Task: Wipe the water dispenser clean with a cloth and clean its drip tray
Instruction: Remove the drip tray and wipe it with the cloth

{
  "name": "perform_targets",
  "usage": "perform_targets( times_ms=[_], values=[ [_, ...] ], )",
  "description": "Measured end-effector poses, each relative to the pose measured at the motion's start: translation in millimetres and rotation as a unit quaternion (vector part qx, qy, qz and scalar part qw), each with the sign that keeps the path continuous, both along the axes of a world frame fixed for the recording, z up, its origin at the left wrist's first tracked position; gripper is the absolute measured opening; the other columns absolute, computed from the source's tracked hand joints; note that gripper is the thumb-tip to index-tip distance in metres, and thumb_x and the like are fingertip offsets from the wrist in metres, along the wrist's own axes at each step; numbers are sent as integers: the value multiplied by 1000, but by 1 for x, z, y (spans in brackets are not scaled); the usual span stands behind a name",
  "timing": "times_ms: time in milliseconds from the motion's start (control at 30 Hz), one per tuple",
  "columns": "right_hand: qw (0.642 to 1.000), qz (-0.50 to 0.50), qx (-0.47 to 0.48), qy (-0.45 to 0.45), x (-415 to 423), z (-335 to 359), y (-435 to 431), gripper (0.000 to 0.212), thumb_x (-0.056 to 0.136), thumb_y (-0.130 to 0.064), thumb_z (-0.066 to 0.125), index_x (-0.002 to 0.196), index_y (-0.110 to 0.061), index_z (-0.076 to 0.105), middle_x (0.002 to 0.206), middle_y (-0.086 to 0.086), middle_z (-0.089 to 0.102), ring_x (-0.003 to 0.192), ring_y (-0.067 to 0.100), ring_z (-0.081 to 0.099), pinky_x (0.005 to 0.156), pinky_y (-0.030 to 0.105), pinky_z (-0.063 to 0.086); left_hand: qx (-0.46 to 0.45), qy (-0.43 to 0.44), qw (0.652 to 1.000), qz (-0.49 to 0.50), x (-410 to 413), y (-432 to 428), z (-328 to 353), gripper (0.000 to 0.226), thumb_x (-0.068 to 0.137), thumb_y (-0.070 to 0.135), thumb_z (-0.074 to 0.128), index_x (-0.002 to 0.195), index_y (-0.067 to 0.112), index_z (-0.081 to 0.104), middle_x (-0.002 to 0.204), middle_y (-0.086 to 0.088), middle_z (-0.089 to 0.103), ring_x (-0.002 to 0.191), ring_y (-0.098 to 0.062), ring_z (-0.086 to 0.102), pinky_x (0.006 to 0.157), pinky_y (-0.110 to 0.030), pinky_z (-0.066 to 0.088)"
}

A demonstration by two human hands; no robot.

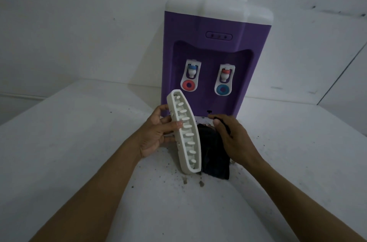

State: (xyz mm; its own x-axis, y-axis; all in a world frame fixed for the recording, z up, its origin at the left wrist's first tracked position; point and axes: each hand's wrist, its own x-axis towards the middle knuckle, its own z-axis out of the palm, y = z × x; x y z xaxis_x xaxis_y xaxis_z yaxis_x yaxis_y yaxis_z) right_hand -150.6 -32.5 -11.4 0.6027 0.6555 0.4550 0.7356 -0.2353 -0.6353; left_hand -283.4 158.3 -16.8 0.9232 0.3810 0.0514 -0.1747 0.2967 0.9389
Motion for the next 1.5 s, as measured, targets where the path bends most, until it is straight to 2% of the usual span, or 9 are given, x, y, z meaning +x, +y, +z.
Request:
perform_targets(
  times_ms=[133, 333, 467, 800, 967, 1233, 1300, 1400, 1500],
  values=[
    [998, 10, 33, 44, 0, 24, -1, 22, 102, -27, 36, 108, -22, 57, 88, -8, 60, 73, -4, 55, 61, 10, 43, -8, 3, 1000, 1, 0, 0, 0, 68, 76, 1, 70, 136, 16, 40, 109, -8, 72, 95, -25, 70, 76, -47, 59],
    [997, 43, -38, -56, -6, 50, 30, 19, 99, -17, 43, 114, -17, 55, 97, -8, 56, 80, 0, 54, 66, 5, 43, -7, 4, 1000, 11, 3, -4, 0, 64, 81, -1, 68, 135, 17, 38, 111, -8, 72, 93, -24, 71, 68, -42, 59],
    [998, 34, 15, -47, -1, 55, 60, 12, 92, -18, 60, 104, -15, 56, 88, -14, 58, 76, -8, 55, 66, 2, 41, -4, 3, 1000, 17, 4, -6, 0, 61, 83, -2, 68, 133, 18, 39, 111, -10, 72, 94, -24, 71, 71, -43, 59],
    [985, 1, 11, -175, -2, 61, 100, 7, 82, -7, 62, 87, -10, 58, 82, 1, 62, 73, 15, 57, 64, 29, 48, 12, -1, 1000, 19, 5, -7, 3, 57, 82, -3, 70, 127, 20, 44, 106, -9, 73, 85, -18, 70, 66, -36, 58],
    [982, 55, -82, -160, -2, 68, 92, 15, 89, -12, 58, 101, -13, 66, 90, -9, 59, 82, 7, 56, 66, 3, 40, 10, -5, 999, 37, 3, -6, 2, 60, 80, -5, 72, 128, 14, 42, 107, -14, 73, 86, -22, 71, 64, -38, 58],
    [994, 36, -15, -105, -5, 74, 91, 10, 91, -13, 59, 99, -13, 64, 85, -14, 58, 74, -6, 51, 67, -4, 36, 23, -12, 999, 26, 4, -8, 4, 58, 80, -4, 71, 125, 19, 44, 109, -12, 72, 88, -22, 70, 72, -41, 60],
    [990, 31, -8, -139, -6, 71, 92, 8, 90, -12, 59, 97, -12, 64, 86, -9, 61, 75, -1, 54, 71, 4, 44, 26, -12, 999, 30, 5, -9, 4, 59, 79, -5, 72, 126, 19, 44, 109, -13, 72, 87, -21, 70, 70, -41, 59],
    [983, 18, -38, -179, -3, 66, 91, 5, 86, -9, 61, 91, -9, 61, 87, 2, 65, 78, 16, 61, 73, 34, 54, 27, -8, 999, 40, 7, -10, 4, 60, 79, -5, 73, 127, 18, 44, 107, -12, 73, 85, -20, 70, 65, -37, 58],
    [978, 26, -26, -205, -4, 68, 92, 8, 85, -6, 60, 92, -10, 60, 89, 4, 65, 80, 17, 61, 72, 34, 53, 29, -6, 999, 34, 6, -8, 3, 60, 79, -4, 74, 125, 20, 45, 109, -12, 72, 86, -19, 70, 66, -36, 58]
  ],
)
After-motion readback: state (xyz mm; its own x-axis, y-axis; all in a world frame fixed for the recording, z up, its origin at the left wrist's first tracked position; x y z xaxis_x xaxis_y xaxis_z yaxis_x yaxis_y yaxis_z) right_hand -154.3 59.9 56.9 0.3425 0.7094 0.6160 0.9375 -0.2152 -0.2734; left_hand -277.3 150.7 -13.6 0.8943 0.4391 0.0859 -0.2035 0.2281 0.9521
